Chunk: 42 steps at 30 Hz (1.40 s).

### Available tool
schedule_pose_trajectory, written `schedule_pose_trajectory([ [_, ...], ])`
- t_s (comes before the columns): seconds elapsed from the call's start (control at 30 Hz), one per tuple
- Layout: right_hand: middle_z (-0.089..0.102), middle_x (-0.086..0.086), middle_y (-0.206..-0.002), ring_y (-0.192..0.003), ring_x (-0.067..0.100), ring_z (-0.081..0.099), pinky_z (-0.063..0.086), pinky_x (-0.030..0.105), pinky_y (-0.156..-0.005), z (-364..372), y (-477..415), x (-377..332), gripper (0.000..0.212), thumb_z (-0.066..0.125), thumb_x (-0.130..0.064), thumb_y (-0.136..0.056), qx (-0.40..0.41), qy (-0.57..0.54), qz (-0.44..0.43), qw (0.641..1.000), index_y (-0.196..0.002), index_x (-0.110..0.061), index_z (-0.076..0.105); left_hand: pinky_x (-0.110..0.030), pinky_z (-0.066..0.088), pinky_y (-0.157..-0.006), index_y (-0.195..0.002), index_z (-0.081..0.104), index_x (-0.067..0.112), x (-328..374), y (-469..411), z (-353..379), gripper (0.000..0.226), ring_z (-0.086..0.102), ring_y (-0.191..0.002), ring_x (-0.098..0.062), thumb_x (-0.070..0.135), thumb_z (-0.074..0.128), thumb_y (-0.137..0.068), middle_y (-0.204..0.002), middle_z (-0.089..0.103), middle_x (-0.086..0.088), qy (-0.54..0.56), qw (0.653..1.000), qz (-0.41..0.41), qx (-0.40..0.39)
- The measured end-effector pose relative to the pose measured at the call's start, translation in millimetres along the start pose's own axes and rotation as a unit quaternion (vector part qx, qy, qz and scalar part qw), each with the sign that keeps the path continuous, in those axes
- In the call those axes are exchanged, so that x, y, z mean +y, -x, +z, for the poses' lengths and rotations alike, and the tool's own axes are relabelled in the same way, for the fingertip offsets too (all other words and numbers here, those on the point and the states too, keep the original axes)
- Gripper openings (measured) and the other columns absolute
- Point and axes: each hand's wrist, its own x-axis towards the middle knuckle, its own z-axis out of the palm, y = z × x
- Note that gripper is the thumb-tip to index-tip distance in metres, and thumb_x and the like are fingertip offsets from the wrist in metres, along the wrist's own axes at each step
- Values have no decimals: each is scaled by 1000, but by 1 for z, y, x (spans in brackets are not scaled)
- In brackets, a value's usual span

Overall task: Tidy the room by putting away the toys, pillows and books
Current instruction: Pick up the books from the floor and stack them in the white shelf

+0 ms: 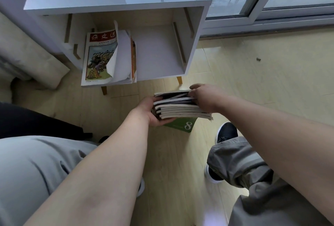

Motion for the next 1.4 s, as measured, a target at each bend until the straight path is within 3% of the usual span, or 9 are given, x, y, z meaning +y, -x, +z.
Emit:
schedule_pose_trajectory([
  [0.2,35,-1,-160,-124,31,57,50,41,-92,-4,-6,-12,33,46,-38,-105,14,21,-43,999,-136,-41,58,-60,59,-81,-127,63,3,1,-7,1,39,70,-100,-47,26,65,-96,-112,71,-29,-1,1000,-21,-7],
  [0.33,64,-2,-124,-101,26,63,59,41,-83,-6,-7,-20,23,51,-32,-103,12,-8,-42,999,-119,-31,68,-58,58,-89,-126,64,4,4,-9,0,38,69,-105,-47,28,64,-97,-115,70,-28,-1,1000,-28,-7],
  [0.4,65,-2,-107,-94,24,64,59,39,-79,-13,-6,-18,20,51,-31,-103,7,-9,-40,999,-111,-28,69,-57,58,-87,-124,65,4,5,-12,1,38,69,-104,-46,31,64,-96,-114,71,-27,-5,1000,-23,1],
  [0.53,64,2,-105,-90,24,61,53,35,-75,-33,3,-13,20,52,-25,-103,21,-4,-53,998,-110,-24,70,-54,60,-82,-125,67,7,2,-17,-1,44,70,-105,-43,42,56,-99,-116,71,-24,-27,1000,-6,13],
  [0.7,61,4,-116,-96,30,62,55,42,-79,-62,26,-12,25,56,-16,-97,132,-13,-79,988,-120,-21,65,-50,59,-88,-127,68,14,-1,-16,4,47,67,-116,-37,48,51,-99,-123,71,-16,-52,997,48,8],
  [0.87,62,5,-112,-95,33,64,47,42,-79,-84,49,-8,22,59,-20,-94,275,72,-84,955,-116,-21,60,-53,63,-68,-127,65,11,-5,-8,10,40,68,-109,-42,37,51,-99,-120,71,-20,-56,995,58,51],
  [0.97,64,8,-109,-95,35,65,47,42,-74,-92,58,0,19,60,-20,-96,344,92,-71,932,-114,-17,61,-56,62,-59,-114,64,2,-5,-1,14,31,67,-104,-45,26,55,-97,-110,70,-23,-40,995,57,65],
  [1.2,66,12,-104,-88,38,65,46,43,-71,-119,72,18,18,53,-21,-100,482,68,0,873,-110,-11,65,-52,63,-62,-106,60,-2,-10,5,19,26,66,-102,-45,23,56,-98,-107,67,-25,-1,997,34,67],
  [1.4,68,11,-107,-90,37,65,50,45,-74,-159,95,21,23,51,-22,-101,587,68,15,807,-110,-8,67,-50,63,-77,-117,58,4,-18,2,19,27,67,-102,-44,22,57,-97,-114,65,-28,-15,996,53,72],
])
